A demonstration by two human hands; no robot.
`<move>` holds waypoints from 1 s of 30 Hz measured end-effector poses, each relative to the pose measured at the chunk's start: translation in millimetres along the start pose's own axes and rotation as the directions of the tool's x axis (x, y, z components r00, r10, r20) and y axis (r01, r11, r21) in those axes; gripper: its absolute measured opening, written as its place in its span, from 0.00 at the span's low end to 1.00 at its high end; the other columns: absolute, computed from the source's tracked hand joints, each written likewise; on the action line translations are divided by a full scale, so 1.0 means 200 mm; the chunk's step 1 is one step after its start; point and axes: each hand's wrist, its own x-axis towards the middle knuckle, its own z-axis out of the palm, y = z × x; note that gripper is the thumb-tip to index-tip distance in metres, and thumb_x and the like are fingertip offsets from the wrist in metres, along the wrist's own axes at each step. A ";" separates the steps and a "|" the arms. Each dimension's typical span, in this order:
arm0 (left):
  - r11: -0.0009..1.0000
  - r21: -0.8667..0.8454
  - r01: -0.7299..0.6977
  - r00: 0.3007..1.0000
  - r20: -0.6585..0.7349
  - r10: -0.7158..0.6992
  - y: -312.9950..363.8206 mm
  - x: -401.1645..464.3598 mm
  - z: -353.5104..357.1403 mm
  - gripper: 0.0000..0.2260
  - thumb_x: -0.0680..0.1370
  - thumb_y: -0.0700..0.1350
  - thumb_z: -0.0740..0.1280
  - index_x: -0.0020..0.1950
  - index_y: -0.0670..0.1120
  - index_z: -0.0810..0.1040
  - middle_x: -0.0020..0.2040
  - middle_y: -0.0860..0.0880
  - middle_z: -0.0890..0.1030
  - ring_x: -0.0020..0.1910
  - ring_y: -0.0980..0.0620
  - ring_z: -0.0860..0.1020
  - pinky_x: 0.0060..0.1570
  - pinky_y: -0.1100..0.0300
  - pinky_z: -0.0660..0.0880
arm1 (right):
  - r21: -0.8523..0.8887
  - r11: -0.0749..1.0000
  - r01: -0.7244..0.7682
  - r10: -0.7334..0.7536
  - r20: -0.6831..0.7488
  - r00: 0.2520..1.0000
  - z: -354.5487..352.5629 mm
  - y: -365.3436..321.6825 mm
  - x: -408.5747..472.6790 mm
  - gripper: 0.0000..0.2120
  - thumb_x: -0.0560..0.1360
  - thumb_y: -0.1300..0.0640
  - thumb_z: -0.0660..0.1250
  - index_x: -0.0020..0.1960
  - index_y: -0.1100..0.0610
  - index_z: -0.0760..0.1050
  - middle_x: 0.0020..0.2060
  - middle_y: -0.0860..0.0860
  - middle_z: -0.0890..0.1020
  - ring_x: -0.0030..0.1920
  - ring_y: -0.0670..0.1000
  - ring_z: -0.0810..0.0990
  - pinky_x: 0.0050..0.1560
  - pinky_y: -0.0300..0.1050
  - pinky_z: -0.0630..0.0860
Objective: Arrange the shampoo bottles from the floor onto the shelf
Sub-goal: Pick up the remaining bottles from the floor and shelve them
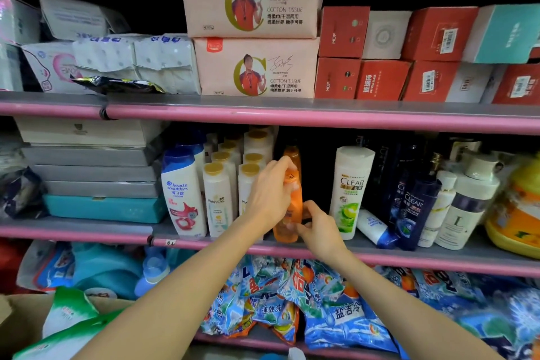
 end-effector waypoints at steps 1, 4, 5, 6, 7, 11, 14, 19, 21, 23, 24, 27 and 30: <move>1.000 0.002 0.001 1.000 0.000 -0.001 0.00 0.01 0.00 0.09 0.77 0.38 0.65 0.56 0.47 0.74 0.53 0.49 0.76 0.51 0.51 0.75 0.48 0.58 0.74 | 0.001 1.000 0.006 -0.006 -0.001 1.000 0.00 0.01 0.01 0.10 0.74 0.54 0.70 0.50 0.53 0.70 0.41 0.50 0.83 0.32 0.49 0.79 0.40 0.47 0.78; 1.000 -0.004 0.012 1.000 0.015 -0.012 0.00 0.03 0.01 0.10 0.77 0.38 0.66 0.56 0.47 0.74 0.53 0.48 0.76 0.50 0.51 0.74 0.47 0.60 0.72 | -0.005 1.000 0.015 -0.015 0.000 1.000 0.01 0.03 0.03 0.10 0.74 0.54 0.70 0.49 0.52 0.69 0.40 0.49 0.82 0.32 0.47 0.78 0.37 0.42 0.74; 1.000 0.003 0.016 1.000 0.024 -0.016 0.00 0.03 0.02 0.10 0.77 0.38 0.66 0.56 0.47 0.74 0.53 0.48 0.76 0.50 0.52 0.74 0.46 0.60 0.72 | -0.012 1.000 0.012 -0.012 0.007 1.000 0.01 0.04 0.03 0.10 0.74 0.54 0.70 0.49 0.52 0.68 0.40 0.49 0.82 0.32 0.46 0.78 0.37 0.41 0.73; 1.000 0.013 0.017 0.999 0.032 -0.018 -0.01 0.03 0.03 0.10 0.77 0.38 0.67 0.56 0.47 0.74 0.53 0.48 0.76 0.49 0.52 0.74 0.45 0.61 0.71 | -0.020 1.000 0.011 -0.010 0.016 1.000 0.02 0.05 0.03 0.10 0.74 0.54 0.70 0.49 0.52 0.68 0.40 0.49 0.82 0.32 0.46 0.77 0.36 0.40 0.72; 1.000 0.021 0.017 0.999 0.039 -0.018 -0.01 0.02 0.04 0.10 0.77 0.39 0.67 0.56 0.47 0.74 0.52 0.48 0.76 0.48 0.53 0.74 0.44 0.62 0.70 | -0.029 1.000 0.010 -0.009 0.025 1.000 0.02 0.06 0.03 0.10 0.74 0.54 0.70 0.49 0.52 0.68 0.39 0.48 0.81 0.32 0.44 0.76 0.34 0.38 0.70; 0.998 0.053 0.018 0.999 0.045 -0.020 -0.03 0.01 0.06 0.10 0.76 0.40 0.68 0.57 0.47 0.75 0.51 0.51 0.71 0.46 0.55 0.70 0.44 0.67 0.64 | -0.037 0.999 0.003 -0.002 0.029 1.000 0.04 0.10 0.03 0.10 0.74 0.54 0.69 0.51 0.54 0.70 0.43 0.50 0.83 0.35 0.46 0.76 0.37 0.40 0.70; 0.997 0.065 0.030 0.999 0.025 -0.032 -0.05 0.03 0.05 0.10 0.76 0.39 0.68 0.57 0.46 0.77 0.51 0.52 0.69 0.47 0.56 0.68 0.44 0.71 0.62 | -0.019 1.000 -0.007 0.008 0.029 1.000 0.04 0.10 0.04 0.11 0.75 0.54 0.69 0.54 0.56 0.71 0.46 0.52 0.83 0.39 0.50 0.79 0.41 0.44 0.74; 0.992 0.121 0.033 0.999 0.025 -0.037 -0.05 0.05 0.03 0.12 0.77 0.42 0.68 0.60 0.44 0.78 0.56 0.47 0.76 0.52 0.52 0.74 0.45 0.70 0.63 | 0.029 0.998 -0.055 0.055 0.017 0.998 0.07 0.09 0.03 0.16 0.75 0.52 0.69 0.57 0.58 0.68 0.46 0.50 0.81 0.44 0.53 0.82 0.46 0.48 0.78; 0.989 0.141 0.046 0.998 0.027 -0.051 -0.05 0.06 0.03 0.12 0.77 0.43 0.68 0.60 0.44 0.78 0.56 0.46 0.76 0.53 0.49 0.76 0.46 0.67 0.66 | 0.043 0.997 -0.064 0.063 0.014 0.998 0.08 0.09 0.03 0.17 0.75 0.51 0.69 0.57 0.58 0.68 0.45 0.51 0.81 0.44 0.53 0.82 0.46 0.48 0.79; 0.985 0.166 0.057 0.997 0.033 -0.063 -0.04 0.06 0.02 0.12 0.77 0.43 0.68 0.60 0.44 0.78 0.56 0.46 0.76 0.53 0.48 0.76 0.46 0.64 0.68 | 0.042 0.997 -0.067 0.067 0.008 0.998 0.08 0.08 0.03 0.16 0.75 0.51 0.69 0.56 0.59 0.69 0.45 0.53 0.83 0.43 0.54 0.82 0.46 0.51 0.79; 0.983 0.173 0.062 0.997 0.038 -0.070 -0.04 0.06 0.02 0.12 0.77 0.43 0.68 0.60 0.44 0.78 0.56 0.46 0.76 0.53 0.48 0.76 0.46 0.63 0.69 | 0.044 0.997 -0.070 0.070 0.005 0.998 0.08 0.08 0.03 0.16 0.75 0.51 0.69 0.56 0.59 0.69 0.45 0.54 0.83 0.43 0.55 0.82 0.46 0.52 0.79; 0.981 0.183 0.069 0.996 0.047 -0.079 -0.04 0.07 0.02 0.12 0.77 0.43 0.68 0.61 0.44 0.78 0.57 0.45 0.76 0.53 0.47 0.77 0.47 0.62 0.70 | 0.046 0.996 -0.073 0.072 0.004 0.997 0.09 0.07 0.03 0.16 0.75 0.52 0.68 0.56 0.59 0.69 0.46 0.55 0.83 0.44 0.57 0.82 0.46 0.52 0.78; 0.979 0.190 0.072 0.996 0.038 -0.081 -0.03 0.06 0.02 0.12 0.77 0.43 0.68 0.61 0.44 0.78 0.57 0.45 0.76 0.54 0.47 0.77 0.47 0.61 0.70 | 0.040 0.996 -0.078 0.078 0.005 0.997 0.10 0.07 0.03 0.16 0.76 0.51 0.68 0.57 0.60 0.69 0.47 0.56 0.83 0.45 0.57 0.82 0.47 0.51 0.78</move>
